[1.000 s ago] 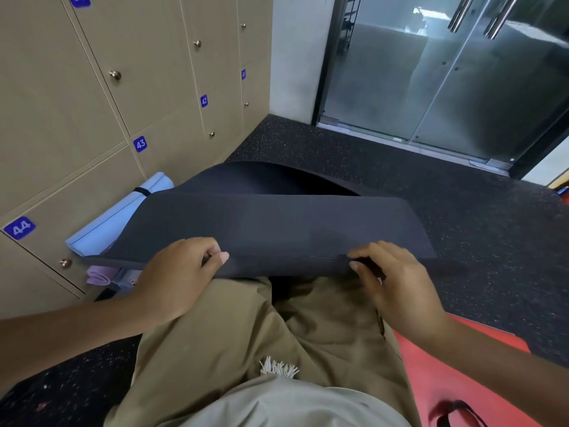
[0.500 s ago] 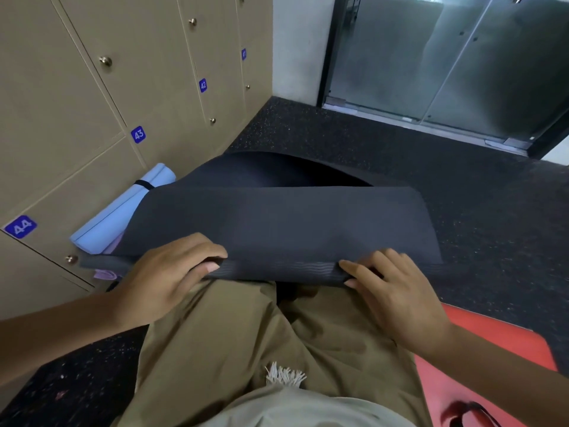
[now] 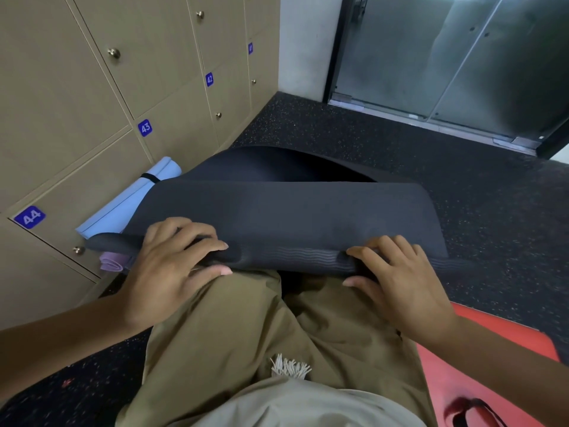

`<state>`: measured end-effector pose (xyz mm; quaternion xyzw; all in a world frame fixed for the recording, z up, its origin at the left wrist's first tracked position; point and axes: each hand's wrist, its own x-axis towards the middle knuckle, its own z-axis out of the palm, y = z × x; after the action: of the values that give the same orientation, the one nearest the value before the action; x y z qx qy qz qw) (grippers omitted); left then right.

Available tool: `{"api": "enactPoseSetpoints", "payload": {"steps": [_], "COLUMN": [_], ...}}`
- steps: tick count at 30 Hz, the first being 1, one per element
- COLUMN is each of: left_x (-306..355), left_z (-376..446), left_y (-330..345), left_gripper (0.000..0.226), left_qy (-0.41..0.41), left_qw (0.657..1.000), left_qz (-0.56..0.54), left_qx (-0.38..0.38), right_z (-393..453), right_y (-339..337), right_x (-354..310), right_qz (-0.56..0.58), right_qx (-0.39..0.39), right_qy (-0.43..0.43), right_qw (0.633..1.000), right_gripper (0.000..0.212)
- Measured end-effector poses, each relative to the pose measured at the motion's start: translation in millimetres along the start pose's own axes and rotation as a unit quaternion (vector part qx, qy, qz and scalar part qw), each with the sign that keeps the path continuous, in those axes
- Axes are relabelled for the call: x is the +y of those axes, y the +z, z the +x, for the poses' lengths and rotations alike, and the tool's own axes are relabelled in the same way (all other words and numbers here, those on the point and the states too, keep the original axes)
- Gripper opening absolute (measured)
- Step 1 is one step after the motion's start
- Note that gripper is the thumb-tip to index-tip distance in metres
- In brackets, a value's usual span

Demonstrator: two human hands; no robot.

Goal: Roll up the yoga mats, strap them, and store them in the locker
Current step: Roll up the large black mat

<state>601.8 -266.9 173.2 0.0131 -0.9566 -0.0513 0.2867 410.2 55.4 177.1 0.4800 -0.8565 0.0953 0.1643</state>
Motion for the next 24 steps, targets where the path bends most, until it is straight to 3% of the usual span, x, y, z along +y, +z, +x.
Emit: {"api": "enactPoseSetpoints", "payload": {"steps": [8, 15, 24], "left_x": [-0.9, 6.8, 12.6], "left_z": [12.6, 14.3, 4.1], "left_y": [12.1, 20.8, 36.7], "left_gripper": [0.048, 0.051, 0.047], "left_qy": [-0.017, 0.007, -0.090], "left_qw": [0.999, 0.999, 0.991], "left_qz": [-0.030, 0.007, -0.069], "left_qx": [-0.029, -0.052, -0.065], "right_z": [2.4, 4.3, 5.8], "right_y": [-0.4, 8.8, 16.1], "right_x": [-8.2, -10.7, -9.8], "right_qz": [-0.018, -0.025, 0.028], "right_qx": [0.003, -0.024, -0.082], "right_qy": [0.026, 0.021, 0.043], "right_qw": [1.000, 0.999, 0.995], "right_gripper": [0.047, 0.045, 0.038]}}
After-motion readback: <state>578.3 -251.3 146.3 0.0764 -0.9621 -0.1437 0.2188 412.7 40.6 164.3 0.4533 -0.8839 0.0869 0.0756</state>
